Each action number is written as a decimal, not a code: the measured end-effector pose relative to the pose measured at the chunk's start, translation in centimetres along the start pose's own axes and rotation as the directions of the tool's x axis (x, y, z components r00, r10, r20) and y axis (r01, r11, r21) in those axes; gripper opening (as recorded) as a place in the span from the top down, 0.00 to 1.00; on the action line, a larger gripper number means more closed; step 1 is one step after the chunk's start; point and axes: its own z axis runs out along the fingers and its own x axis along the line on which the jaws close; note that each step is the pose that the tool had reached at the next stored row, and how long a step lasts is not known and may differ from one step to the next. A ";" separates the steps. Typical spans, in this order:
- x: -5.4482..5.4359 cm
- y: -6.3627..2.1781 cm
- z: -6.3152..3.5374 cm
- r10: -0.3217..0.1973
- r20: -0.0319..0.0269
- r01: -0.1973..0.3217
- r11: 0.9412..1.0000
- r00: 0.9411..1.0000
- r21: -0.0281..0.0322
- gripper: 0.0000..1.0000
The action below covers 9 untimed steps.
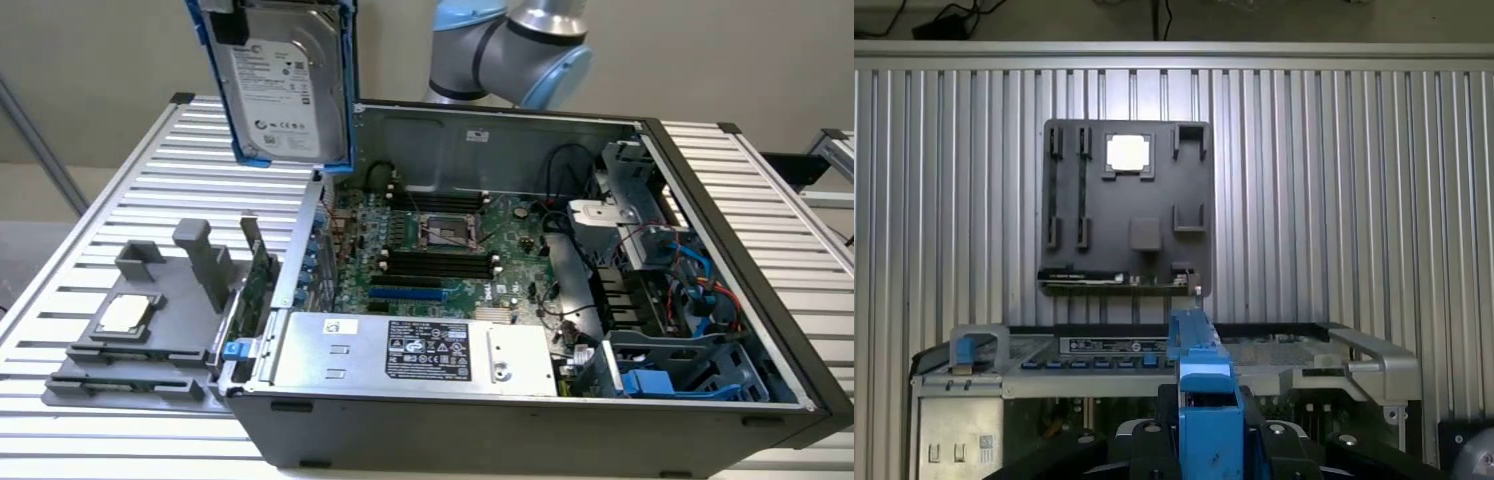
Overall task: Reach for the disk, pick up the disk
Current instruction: 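Pick up the disk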
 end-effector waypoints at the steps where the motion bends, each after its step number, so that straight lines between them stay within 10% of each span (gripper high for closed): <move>1: 0.1 -0.44 -0.04 0.000 0.000 0.000 1.000 1.000 -0.001 0.67; 9: 0.8 -4.10 -0.39 0.000 0.000 0.000 1.000 1.000 -0.005 0.67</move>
